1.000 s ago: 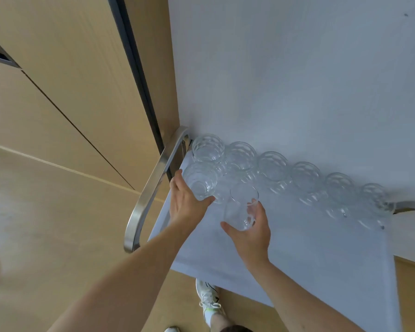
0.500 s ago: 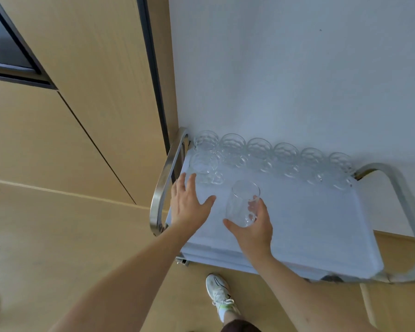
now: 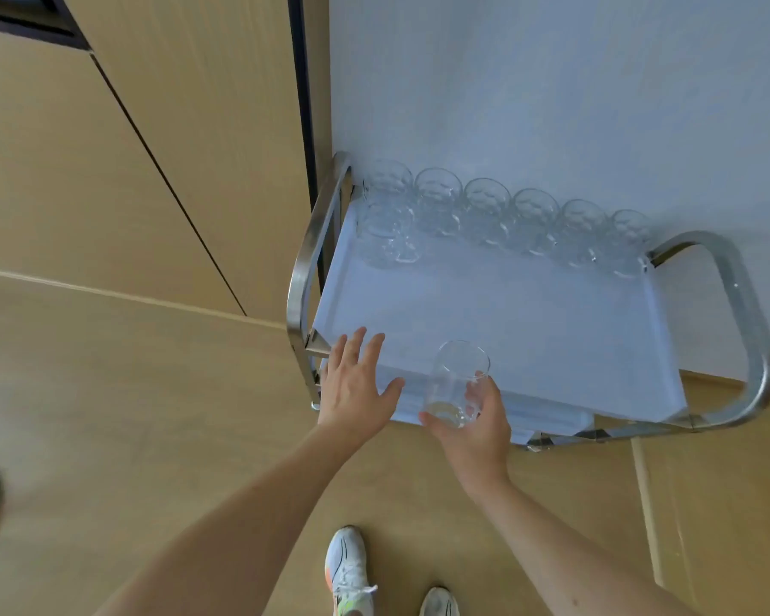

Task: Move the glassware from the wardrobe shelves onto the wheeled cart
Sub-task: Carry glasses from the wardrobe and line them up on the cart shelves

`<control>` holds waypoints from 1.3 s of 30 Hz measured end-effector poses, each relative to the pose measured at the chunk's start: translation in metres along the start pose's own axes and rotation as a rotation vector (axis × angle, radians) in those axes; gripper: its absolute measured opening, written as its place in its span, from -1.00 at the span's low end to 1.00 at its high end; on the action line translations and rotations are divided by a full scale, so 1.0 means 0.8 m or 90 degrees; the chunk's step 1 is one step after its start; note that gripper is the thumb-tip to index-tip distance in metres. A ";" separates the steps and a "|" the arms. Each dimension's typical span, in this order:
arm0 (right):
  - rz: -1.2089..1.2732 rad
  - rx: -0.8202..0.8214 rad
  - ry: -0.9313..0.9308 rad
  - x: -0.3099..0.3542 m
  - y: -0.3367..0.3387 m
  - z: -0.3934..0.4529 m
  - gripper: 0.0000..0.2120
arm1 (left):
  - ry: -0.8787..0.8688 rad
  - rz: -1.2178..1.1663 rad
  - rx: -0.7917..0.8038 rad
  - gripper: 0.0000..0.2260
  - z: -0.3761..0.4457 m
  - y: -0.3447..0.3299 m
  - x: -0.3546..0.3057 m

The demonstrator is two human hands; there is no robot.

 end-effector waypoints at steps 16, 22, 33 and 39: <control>0.020 -0.030 -0.073 -0.198 0.047 -0.103 -0.20 | -0.007 0.058 0.067 -0.38 -0.106 -0.211 0.018; 0.050 -0.056 -0.048 -0.298 0.023 -0.078 -0.12 | -0.040 0.056 0.034 -0.40 -0.068 -0.299 0.035; 0.097 -0.130 0.109 -0.413 -0.045 -0.002 -0.26 | -0.138 0.044 -0.102 -0.44 0.050 -0.412 0.065; 0.113 -0.171 0.215 -0.440 -0.059 0.054 -0.30 | -0.195 0.039 -0.209 -0.49 0.102 -0.433 0.067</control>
Point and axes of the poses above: each hand's wrist, its own z-axis towards the middle knuckle, its own y-axis out of the back of the hand, x = y × z, the point moved 1 cm from there along z, towards the middle knuckle, and after that the axes turned 12 degrees about y, right-handed, at the moved point
